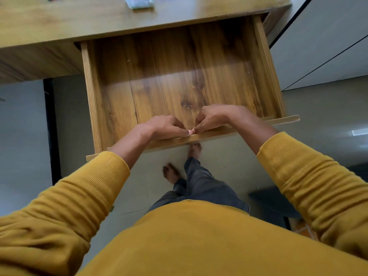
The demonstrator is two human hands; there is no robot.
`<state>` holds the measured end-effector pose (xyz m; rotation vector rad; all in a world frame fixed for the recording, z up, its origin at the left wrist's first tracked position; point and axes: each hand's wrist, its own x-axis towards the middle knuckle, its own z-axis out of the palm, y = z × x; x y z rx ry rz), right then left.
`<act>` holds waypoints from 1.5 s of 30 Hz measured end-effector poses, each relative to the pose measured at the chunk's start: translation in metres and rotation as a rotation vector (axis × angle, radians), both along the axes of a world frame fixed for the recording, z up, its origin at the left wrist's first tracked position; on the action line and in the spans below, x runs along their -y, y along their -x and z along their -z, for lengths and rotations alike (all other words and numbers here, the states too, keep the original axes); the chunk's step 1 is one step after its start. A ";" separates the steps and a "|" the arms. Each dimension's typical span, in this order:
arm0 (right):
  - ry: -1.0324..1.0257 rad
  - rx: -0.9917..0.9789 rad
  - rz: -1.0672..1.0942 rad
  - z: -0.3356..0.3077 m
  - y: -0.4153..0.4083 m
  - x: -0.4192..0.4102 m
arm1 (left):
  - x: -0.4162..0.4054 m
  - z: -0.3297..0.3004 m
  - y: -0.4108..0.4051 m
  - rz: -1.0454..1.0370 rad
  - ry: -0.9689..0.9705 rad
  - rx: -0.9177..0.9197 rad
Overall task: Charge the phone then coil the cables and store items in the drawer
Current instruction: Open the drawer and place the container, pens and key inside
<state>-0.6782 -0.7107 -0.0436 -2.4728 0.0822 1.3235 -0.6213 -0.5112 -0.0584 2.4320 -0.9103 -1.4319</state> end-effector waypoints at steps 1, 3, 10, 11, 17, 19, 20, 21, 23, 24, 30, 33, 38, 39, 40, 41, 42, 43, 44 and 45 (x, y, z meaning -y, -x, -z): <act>-0.015 -0.034 -0.001 0.001 0.000 -0.001 | 0.000 0.000 0.000 0.011 -0.009 -0.044; -0.048 -0.081 0.022 0.003 0.003 -0.002 | -0.001 0.004 0.001 0.004 -0.011 -0.147; -0.055 -0.175 0.159 0.018 0.020 -0.008 | -0.007 0.024 0.018 -0.140 -0.011 -0.390; -0.052 -0.172 0.164 0.019 0.021 -0.008 | -0.009 0.025 0.018 -0.151 -0.007 -0.401; -0.085 -0.214 0.173 0.010 0.018 -0.012 | -0.012 0.026 0.016 -0.199 -0.025 -0.421; -0.076 -0.224 0.175 0.010 0.016 -0.014 | -0.012 0.026 0.017 -0.210 -0.017 -0.401; -0.078 -0.228 0.188 0.011 0.016 -0.015 | -0.013 0.026 0.018 -0.229 -0.006 -0.377; -0.090 -0.225 0.221 0.011 0.015 -0.015 | -0.014 0.026 0.018 -0.253 0.011 -0.340; -0.144 -0.173 0.315 0.007 0.014 -0.013 | -0.018 0.025 0.013 -0.299 0.074 -0.220; -0.168 -0.109 0.352 0.004 0.011 -0.013 | -0.020 0.023 0.008 -0.328 0.117 -0.147; -0.312 0.376 0.524 -0.038 -0.053 -0.009 | -0.025 -0.004 -0.056 -0.653 0.378 0.237; -0.372 0.636 0.590 -0.057 -0.100 -0.006 | -0.021 -0.026 -0.098 -0.771 0.497 0.335; -0.446 0.824 0.734 -0.072 -0.175 0.001 | -0.004 -0.055 -0.169 -1.010 0.641 0.341; -0.445 0.845 0.759 -0.072 -0.190 0.003 | 0.001 -0.058 -0.181 -1.039 0.649 0.340; -0.440 0.863 0.787 -0.070 -0.204 0.005 | 0.007 -0.060 -0.194 -1.061 0.652 0.352; -0.432 0.875 0.821 -0.066 -0.218 0.007 | 0.014 -0.061 -0.205 -1.081 0.652 0.377; -0.422 0.884 0.853 -0.062 -0.232 0.008 | 0.021 -0.061 -0.215 -1.100 0.650 0.404; -0.406 0.887 0.880 -0.057 -0.245 0.009 | 0.027 -0.060 -0.225 -1.123 0.644 0.424; -0.389 0.882 0.906 -0.052 -0.256 0.010 | 0.034 -0.059 -0.233 -1.152 0.634 0.440; -0.379 0.874 0.930 -0.048 -0.266 0.011 | 0.040 -0.058 -0.242 -1.191 0.622 0.457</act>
